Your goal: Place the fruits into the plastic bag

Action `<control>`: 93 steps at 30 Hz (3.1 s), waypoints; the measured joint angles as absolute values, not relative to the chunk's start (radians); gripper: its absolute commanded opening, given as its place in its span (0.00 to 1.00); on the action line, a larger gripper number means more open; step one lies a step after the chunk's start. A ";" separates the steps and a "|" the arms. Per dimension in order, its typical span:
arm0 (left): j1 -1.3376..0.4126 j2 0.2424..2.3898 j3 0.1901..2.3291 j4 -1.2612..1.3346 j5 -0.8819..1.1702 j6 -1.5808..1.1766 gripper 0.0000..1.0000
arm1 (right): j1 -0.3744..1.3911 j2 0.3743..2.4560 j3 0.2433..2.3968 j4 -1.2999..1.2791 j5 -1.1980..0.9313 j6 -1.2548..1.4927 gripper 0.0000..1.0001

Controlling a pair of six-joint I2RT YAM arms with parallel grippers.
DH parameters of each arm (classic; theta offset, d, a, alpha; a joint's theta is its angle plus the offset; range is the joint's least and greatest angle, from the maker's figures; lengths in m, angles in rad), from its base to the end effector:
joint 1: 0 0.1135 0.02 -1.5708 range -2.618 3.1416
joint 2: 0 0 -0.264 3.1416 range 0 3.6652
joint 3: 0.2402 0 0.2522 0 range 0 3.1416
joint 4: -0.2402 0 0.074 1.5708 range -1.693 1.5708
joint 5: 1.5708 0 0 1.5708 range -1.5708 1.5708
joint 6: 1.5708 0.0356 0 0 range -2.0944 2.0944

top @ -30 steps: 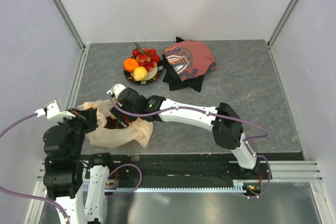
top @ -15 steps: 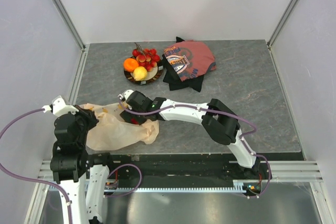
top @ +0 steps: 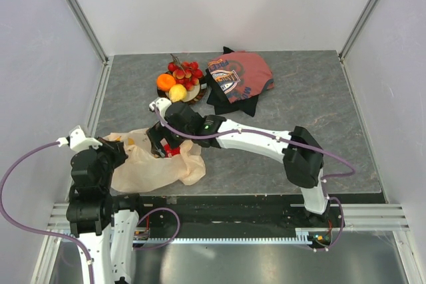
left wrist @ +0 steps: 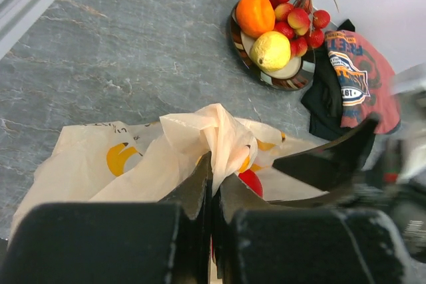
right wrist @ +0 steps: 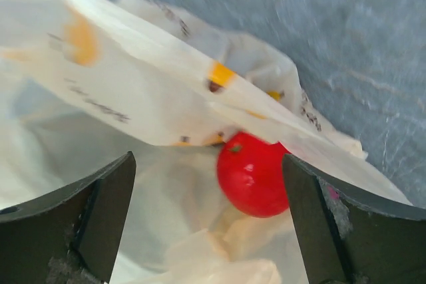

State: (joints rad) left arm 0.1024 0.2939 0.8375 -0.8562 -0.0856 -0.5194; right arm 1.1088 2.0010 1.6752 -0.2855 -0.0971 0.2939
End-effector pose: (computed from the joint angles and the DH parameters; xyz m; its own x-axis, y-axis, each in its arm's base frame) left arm 0.0495 0.0081 0.3344 -0.1749 -0.5151 -0.8391 -0.3105 0.8376 -0.4495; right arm 0.2069 0.4232 0.2691 -0.5132 -0.3838 -0.7677 -0.8125 0.5054 0.2905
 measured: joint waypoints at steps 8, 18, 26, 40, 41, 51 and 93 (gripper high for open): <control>0.102 0.290 0.831 -0.853 -0.067 -0.524 0.01 | 1.108 1.863 1.660 -0.232 -0.144 0.337 0.94; 0.102 0.283 0.829 -0.842 -0.049 -0.525 0.02 | 1.058 1.710 1.618 -0.214 -0.149 0.369 0.85; 0.102 0.282 0.829 -0.841 -0.039 -0.525 0.02 | 0.919 1.747 1.665 -0.240 -0.054 0.413 0.85; 0.102 0.283 0.809 -0.834 -0.023 -0.588 0.02 | 0.857 2.136 1.987 -0.354 0.109 0.421 0.92; 0.102 0.282 0.804 -0.831 -0.014 -0.595 0.01 | 0.850 2.177 2.025 -0.358 0.114 0.417 0.93; 0.102 0.282 0.739 -0.829 0.041 -0.617 0.02 | 0.795 2.392 2.199 -0.348 0.125 0.443 0.92; 0.102 0.322 0.754 -0.837 0.115 -0.575 0.01 | 0.748 2.600 2.213 -0.107 0.080 0.636 0.84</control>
